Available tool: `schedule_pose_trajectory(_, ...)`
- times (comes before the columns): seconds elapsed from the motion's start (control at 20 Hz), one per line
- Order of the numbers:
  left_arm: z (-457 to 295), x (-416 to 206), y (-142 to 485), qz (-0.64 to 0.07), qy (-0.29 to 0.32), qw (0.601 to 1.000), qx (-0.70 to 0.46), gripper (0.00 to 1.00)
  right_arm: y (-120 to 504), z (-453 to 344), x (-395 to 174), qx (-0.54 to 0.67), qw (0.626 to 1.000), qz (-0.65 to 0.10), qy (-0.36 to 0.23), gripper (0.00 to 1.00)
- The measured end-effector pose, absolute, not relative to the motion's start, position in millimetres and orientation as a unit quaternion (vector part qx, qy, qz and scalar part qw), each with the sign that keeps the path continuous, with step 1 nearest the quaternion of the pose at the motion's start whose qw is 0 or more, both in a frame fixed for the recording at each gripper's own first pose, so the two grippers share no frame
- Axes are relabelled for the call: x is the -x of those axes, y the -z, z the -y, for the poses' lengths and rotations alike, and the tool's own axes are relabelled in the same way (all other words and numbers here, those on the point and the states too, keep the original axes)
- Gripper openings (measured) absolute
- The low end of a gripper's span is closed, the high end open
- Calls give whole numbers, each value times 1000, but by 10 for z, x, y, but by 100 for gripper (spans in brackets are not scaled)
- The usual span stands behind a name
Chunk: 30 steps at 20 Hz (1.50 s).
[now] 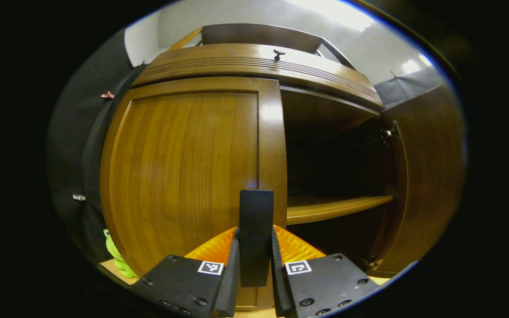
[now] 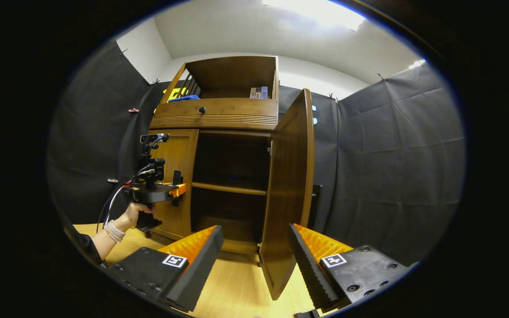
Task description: Open the right door of the double-door shoe cabinet with the right hand, and open the left door with the left hand.
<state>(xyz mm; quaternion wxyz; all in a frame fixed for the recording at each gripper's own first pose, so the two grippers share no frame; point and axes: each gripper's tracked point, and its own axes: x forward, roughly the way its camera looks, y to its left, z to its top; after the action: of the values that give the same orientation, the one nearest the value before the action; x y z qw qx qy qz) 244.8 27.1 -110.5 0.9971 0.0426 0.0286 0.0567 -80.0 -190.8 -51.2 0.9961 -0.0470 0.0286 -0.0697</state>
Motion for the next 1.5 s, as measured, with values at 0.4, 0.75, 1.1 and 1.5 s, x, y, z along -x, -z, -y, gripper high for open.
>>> schedule_pose_trajectory(0.4, -236, -2315, 1042, -48, -25, 998, -16, 29, 404, 1901, 858, 16, 996, -17, 83, 93)
schedule_pose_trajectory(0.75, -200, -1730, 969, -52, 26, 998, 6, 29, 444, 1522, 802, 10, 998, -24, 57, 93)
schedule_pose_trajectory(1.1, -333, -1230, 892, -52, 46, 998, 11, 30, 530, 1049, 685, 4, 999, -37, 6, 94)
schedule_pose_trajectory(1.5, -547, -808, 804, -54, 43, 998, 10, 30, 604, 596, 540, -27, 998, -40, -47, 93)
